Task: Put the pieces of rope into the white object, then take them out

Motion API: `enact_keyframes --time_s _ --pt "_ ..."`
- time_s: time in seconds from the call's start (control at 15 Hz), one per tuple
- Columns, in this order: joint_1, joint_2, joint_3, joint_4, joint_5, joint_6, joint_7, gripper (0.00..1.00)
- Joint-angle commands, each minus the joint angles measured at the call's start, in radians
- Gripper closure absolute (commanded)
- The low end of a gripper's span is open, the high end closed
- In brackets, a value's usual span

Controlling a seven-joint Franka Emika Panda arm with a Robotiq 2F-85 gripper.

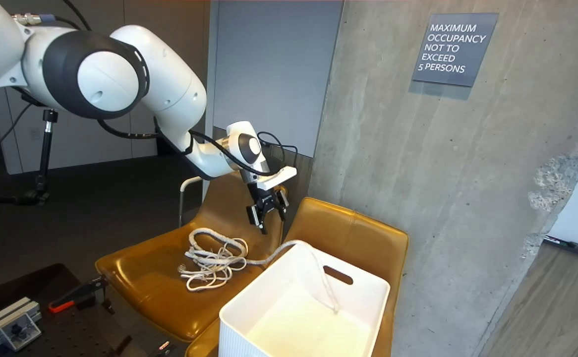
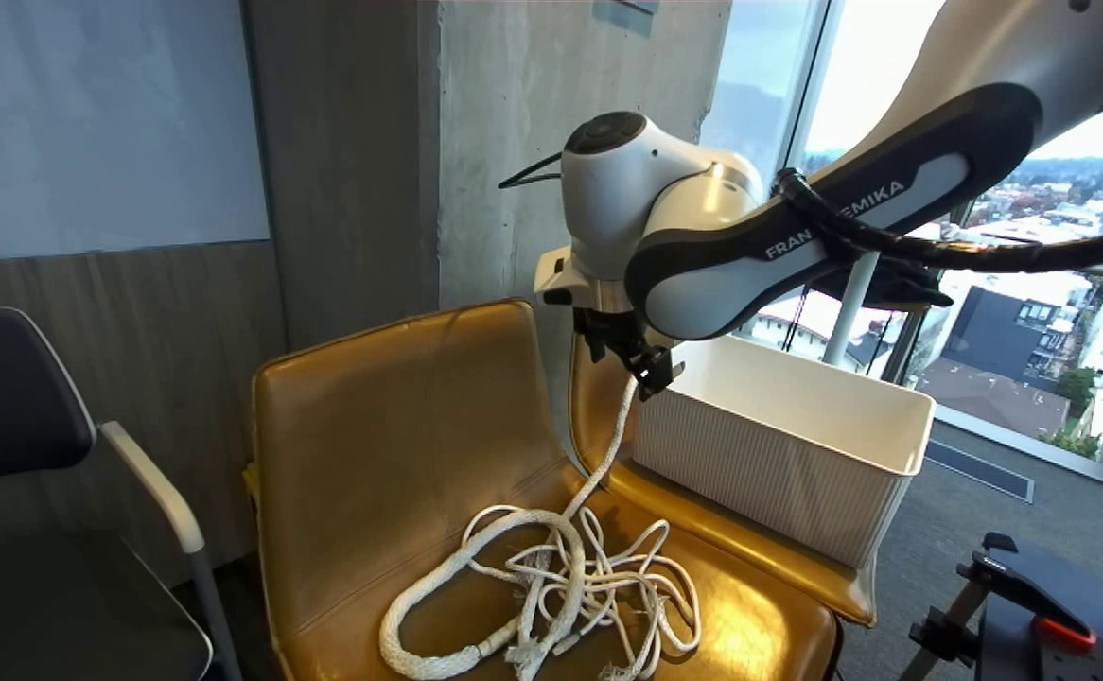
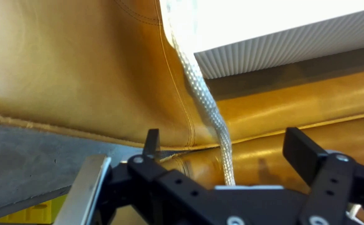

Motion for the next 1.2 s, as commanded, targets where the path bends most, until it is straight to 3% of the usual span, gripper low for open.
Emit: enact_keyframes --time_s 0.0,0.67,0.73,0.8,1.13 --pt "-0.025 0.089 -0.036 0.099 -0.018 0.019 -0.042 0.0" --pt "-0.054 0.187 -0.055 0.23 0.012 0.0 -0.061 0.0" --pt "-0.053 0.192 -0.055 0.241 0.013 -0.002 -0.062 0.05" --pt "-0.052 0.197 -0.055 0.251 0.015 -0.004 -0.062 0.22" --pt "-0.052 0.219 -0.057 0.307 0.028 -0.023 -0.06 0.58"
